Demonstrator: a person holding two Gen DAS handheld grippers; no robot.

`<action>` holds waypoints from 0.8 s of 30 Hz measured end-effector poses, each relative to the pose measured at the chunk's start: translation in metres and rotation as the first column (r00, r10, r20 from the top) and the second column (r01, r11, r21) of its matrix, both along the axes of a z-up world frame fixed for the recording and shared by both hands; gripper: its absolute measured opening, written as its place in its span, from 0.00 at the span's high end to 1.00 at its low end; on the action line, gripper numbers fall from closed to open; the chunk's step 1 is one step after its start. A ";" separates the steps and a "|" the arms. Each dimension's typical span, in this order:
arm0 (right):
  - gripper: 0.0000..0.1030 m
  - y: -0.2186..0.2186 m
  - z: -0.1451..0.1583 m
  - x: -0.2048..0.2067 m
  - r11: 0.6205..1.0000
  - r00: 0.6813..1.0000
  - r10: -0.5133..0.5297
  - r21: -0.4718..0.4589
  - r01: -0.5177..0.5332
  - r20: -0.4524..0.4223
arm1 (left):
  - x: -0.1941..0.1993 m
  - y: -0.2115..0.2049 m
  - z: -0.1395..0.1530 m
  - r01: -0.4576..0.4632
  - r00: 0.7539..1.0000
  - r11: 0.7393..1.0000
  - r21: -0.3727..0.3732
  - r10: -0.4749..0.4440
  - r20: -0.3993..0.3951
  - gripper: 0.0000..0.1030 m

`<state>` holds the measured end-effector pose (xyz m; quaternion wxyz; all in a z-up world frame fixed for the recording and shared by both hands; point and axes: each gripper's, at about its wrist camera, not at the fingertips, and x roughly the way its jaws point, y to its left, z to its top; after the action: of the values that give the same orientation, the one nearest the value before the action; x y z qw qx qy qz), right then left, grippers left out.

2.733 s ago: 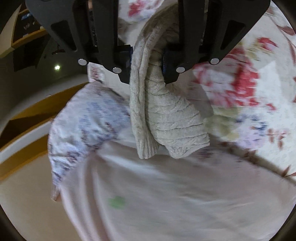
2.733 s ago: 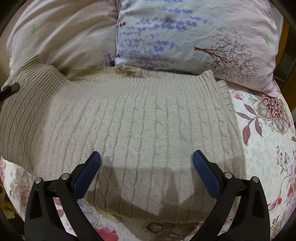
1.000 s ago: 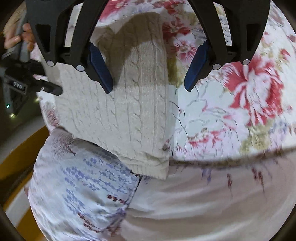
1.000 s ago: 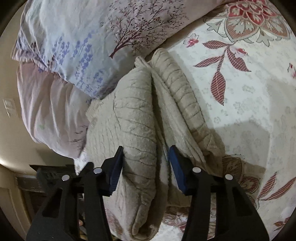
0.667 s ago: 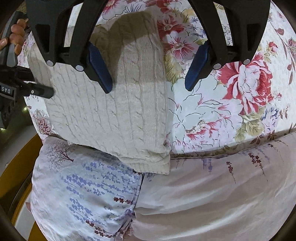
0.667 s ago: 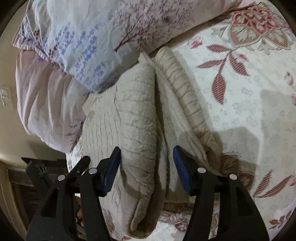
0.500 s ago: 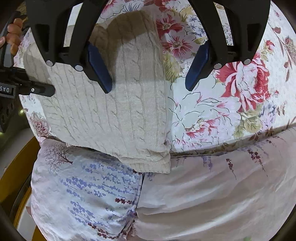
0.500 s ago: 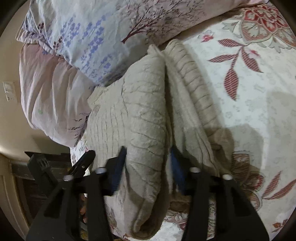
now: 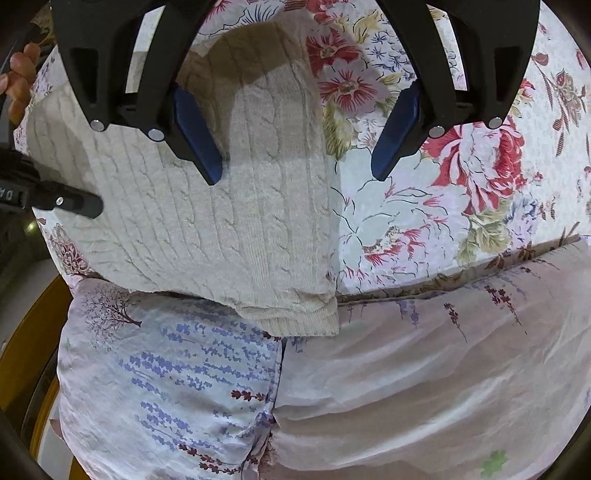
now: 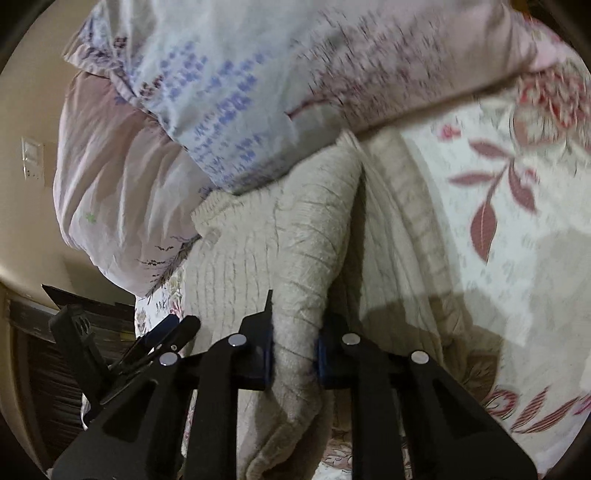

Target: Fold small clothes

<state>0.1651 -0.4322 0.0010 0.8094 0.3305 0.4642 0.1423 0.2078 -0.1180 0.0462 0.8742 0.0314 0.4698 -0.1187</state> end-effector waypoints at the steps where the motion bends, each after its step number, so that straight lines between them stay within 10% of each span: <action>1: 0.85 -0.001 0.004 0.000 1.000 1.000 0.000 -0.015 0.000 0.011 | -0.001 -0.002 0.002 0.001 1.000 1.000 0.011 -0.001 0.010 0.19; 12: 0.85 -0.032 0.055 -0.002 0.946 0.990 -0.043 -0.313 0.085 0.138 | 0.005 0.012 0.009 -0.044 0.999 0.996 -0.077 0.043 -0.015 0.18; 24: 0.85 -0.055 0.014 -0.010 0.943 0.993 -0.099 -0.311 0.115 0.069 | 0.012 0.024 -0.013 -0.042 0.986 0.948 -0.315 -0.011 -0.166 0.18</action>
<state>0.1555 -0.4871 0.0154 0.8700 0.2183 0.4410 0.0309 0.2194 -0.0938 0.0336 0.8267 -0.1234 0.5157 -0.1880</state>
